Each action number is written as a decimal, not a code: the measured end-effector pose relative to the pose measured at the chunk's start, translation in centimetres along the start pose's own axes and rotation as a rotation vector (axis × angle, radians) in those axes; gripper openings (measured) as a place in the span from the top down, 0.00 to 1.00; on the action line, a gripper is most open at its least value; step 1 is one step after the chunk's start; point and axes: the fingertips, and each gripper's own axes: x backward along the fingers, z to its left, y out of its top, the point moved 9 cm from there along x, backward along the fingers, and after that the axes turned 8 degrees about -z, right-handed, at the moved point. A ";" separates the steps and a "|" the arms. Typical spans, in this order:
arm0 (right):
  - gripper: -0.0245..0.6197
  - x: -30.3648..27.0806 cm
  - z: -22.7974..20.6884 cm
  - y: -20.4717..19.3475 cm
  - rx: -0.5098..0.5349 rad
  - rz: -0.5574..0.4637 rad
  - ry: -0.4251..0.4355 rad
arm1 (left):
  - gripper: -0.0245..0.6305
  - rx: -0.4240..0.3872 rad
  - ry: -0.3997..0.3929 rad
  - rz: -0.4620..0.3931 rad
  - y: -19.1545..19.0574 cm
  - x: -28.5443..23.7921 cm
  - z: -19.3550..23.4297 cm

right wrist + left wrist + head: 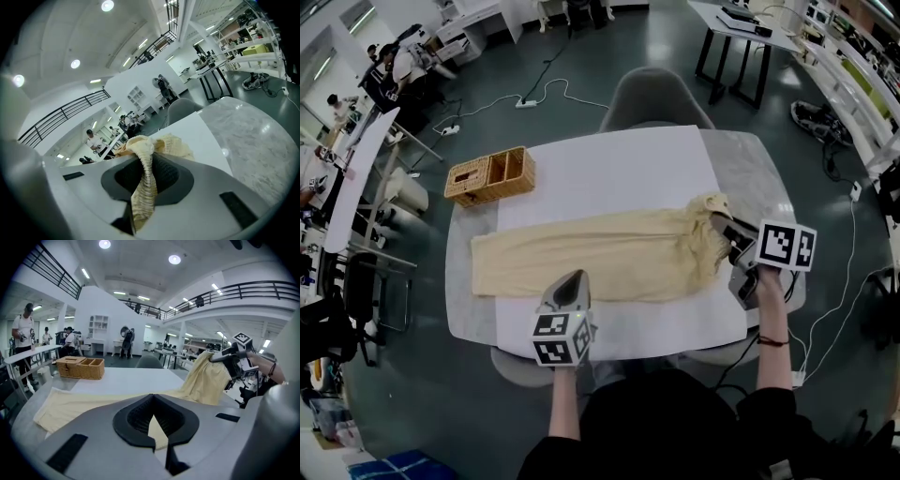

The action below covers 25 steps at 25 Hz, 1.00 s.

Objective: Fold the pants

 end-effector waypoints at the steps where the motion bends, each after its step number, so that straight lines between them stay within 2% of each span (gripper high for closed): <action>1: 0.87 0.0 0.3 0.0 0.001 -0.002 0.006 | 0.95 0.004 0.003 0.000 0.0 0.2 0.1; 11: 0.88 -0.7 3.7 -0.1 0.002 -0.022 0.057 | 0.95 0.032 0.022 -0.012 0.3 2.4 1.7; 17: 0.87 -3.6 8.3 -2.7 0.016 -0.027 0.074 | 0.95 0.043 0.031 -0.025 -0.3 4.9 6.6; 25: 0.88 -4.9 12.2 -4.1 0.045 -0.033 0.064 | 0.95 0.054 0.047 -0.043 -0.4 7.6 9.8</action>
